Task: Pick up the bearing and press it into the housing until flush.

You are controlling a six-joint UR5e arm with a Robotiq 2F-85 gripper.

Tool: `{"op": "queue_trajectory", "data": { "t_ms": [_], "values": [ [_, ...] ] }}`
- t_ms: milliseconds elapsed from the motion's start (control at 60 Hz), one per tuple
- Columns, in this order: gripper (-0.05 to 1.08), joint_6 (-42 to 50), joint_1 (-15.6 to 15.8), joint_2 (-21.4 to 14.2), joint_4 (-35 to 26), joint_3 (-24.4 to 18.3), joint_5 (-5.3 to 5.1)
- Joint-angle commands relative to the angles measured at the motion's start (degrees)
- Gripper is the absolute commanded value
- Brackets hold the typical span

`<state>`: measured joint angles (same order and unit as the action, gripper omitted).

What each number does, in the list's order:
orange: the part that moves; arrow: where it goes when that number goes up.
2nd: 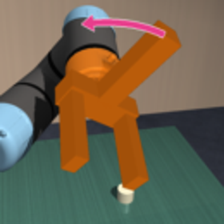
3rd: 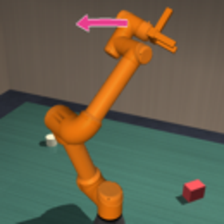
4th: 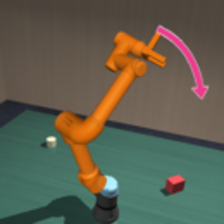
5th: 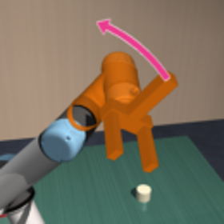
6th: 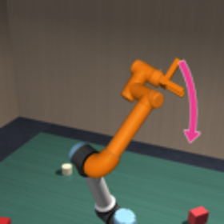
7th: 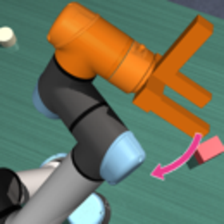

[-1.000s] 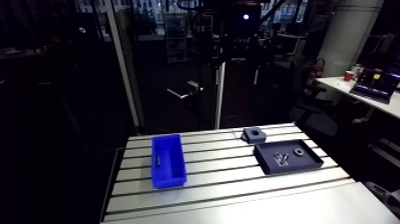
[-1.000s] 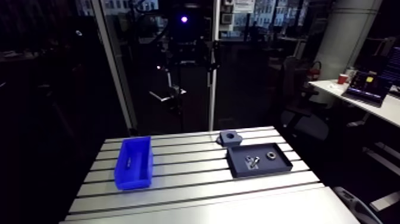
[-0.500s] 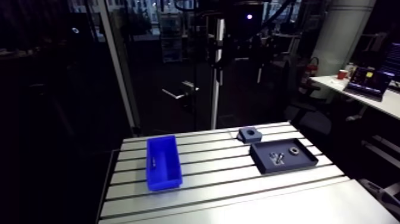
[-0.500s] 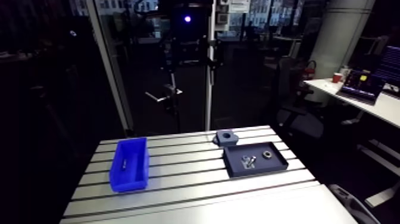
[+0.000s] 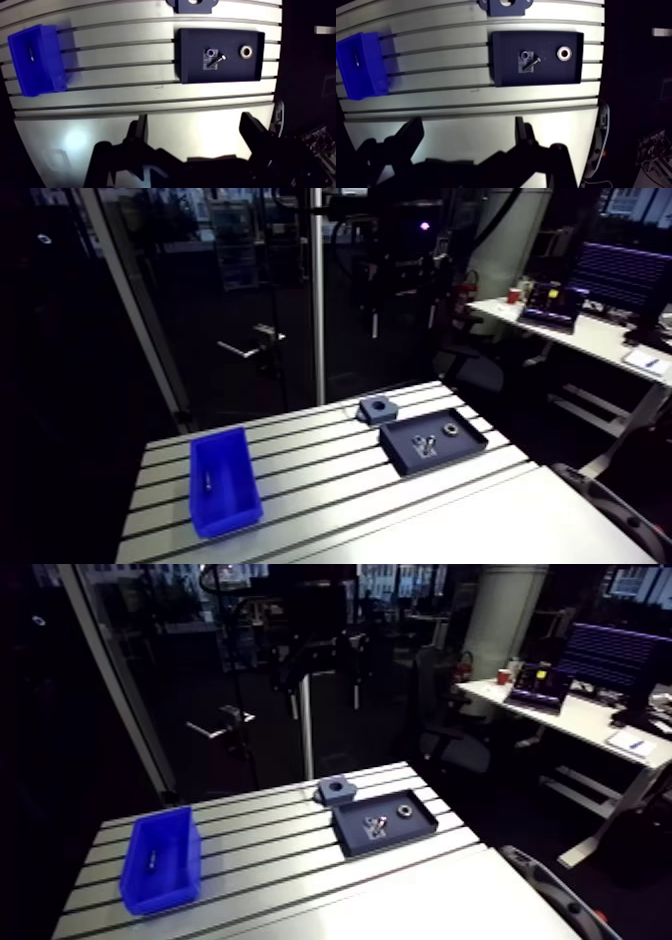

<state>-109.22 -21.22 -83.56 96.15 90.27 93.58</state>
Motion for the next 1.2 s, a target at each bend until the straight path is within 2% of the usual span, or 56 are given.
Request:
{"op": "queue_trajectory", "data": {
  "t_ms": [17,100,283,433,717,800,1200],
  "values": [
    [0.01,-10.0,-7.9,5.6,7.0,1.3,-0.20],
    [0.01,-11.9,-9.0,6.9,9.0,1.4,-0.20],
    [0.01,-12.2,-9.5,9.7,10.9,1.5,-0.53],
    [0.01,-12.3,-9.9,11.0,11.0,2.0,-0.55],
    [0.01,-13.8,-11.2,14.4,15.0,2.2,-0.46],
    [0.01,-14.5,-12.4,15.0,15.6,2.3,-0.46],
    [0.01,-16.2,-13.8,16.9,17.5,2.8,-0.37]
  ]
}}
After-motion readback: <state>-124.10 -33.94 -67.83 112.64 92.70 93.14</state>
